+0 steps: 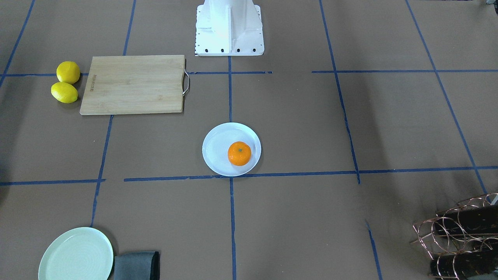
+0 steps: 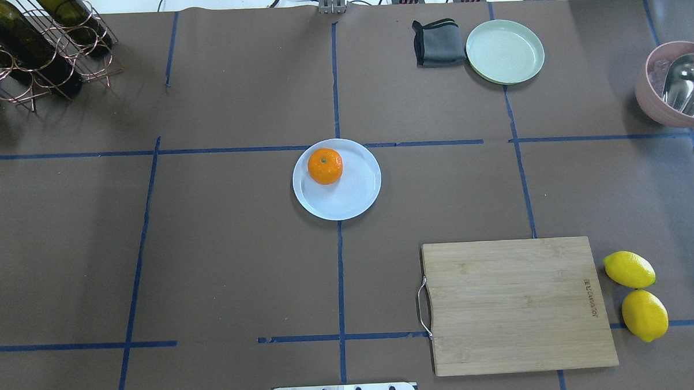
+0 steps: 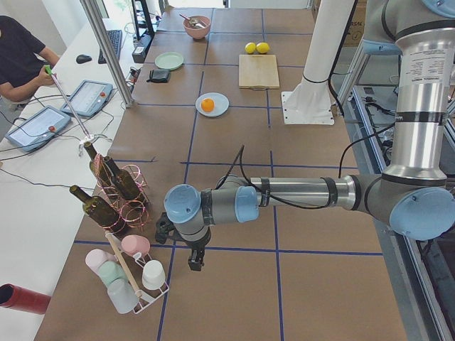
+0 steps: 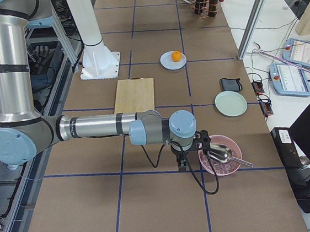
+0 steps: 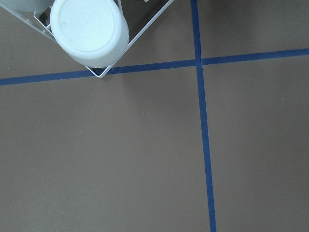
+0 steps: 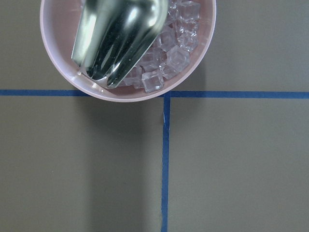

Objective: Pick orange to plate

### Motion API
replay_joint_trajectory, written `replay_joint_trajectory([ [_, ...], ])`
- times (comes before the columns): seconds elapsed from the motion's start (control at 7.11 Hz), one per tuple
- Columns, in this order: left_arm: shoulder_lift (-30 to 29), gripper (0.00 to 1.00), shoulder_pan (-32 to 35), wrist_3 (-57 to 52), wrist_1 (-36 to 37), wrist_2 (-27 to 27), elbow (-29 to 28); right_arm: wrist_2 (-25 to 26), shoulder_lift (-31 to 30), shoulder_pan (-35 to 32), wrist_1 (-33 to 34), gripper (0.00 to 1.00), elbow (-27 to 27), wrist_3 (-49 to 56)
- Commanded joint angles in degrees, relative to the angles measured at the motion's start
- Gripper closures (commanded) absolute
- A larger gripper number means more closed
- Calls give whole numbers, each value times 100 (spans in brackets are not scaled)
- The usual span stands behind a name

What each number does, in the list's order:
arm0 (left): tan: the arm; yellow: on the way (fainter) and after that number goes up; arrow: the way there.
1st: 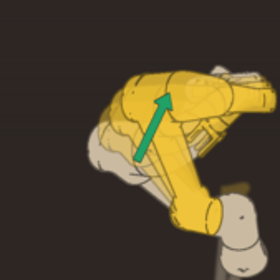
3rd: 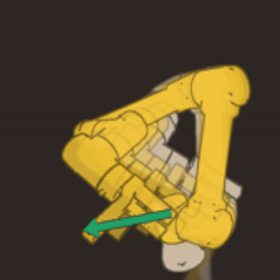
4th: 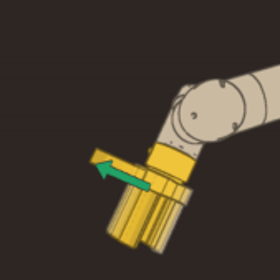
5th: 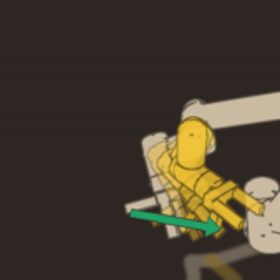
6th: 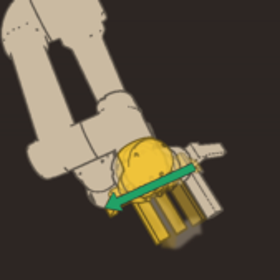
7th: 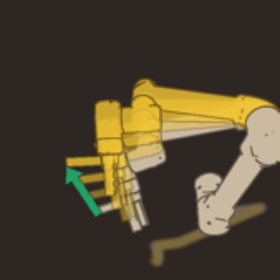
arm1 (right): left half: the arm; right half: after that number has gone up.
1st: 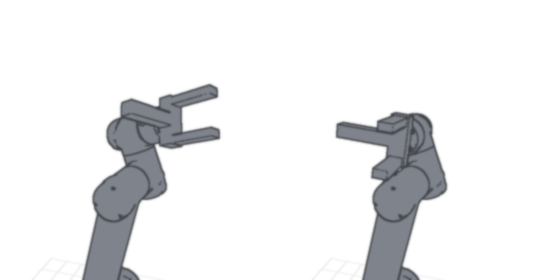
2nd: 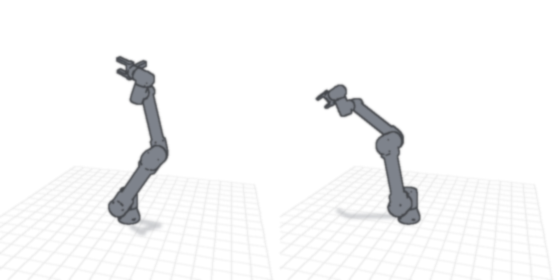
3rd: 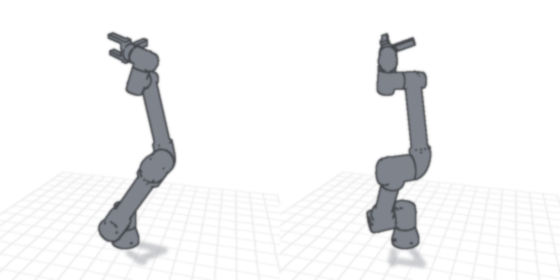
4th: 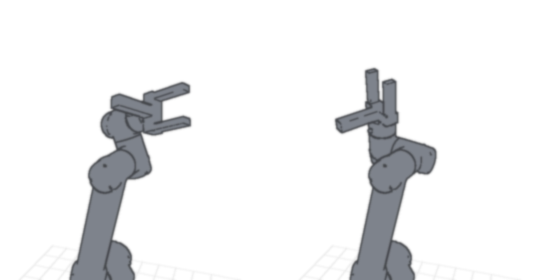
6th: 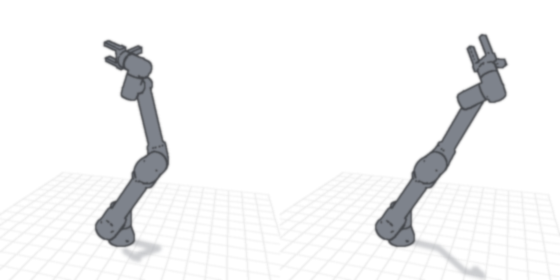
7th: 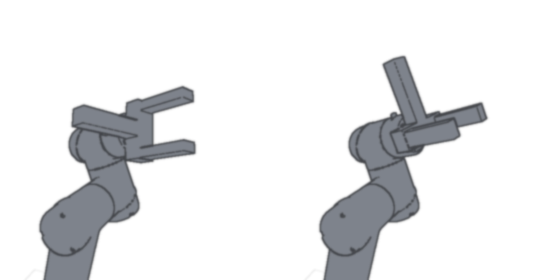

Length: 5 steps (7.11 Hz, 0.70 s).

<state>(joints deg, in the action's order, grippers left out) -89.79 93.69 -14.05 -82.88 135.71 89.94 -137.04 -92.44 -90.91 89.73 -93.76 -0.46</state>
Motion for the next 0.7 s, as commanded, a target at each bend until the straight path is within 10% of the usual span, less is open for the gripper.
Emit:
replay_joint_trajectory([
  [0.0, -39, 0, -9, 8, 0, -1, -11, 90, 7, -5, 88, 0, -2, 11],
  [0.56, -65, 0, -9, 16, -114, -1, -20, 38, 33, -14, 79, 0, 24, 37],
])
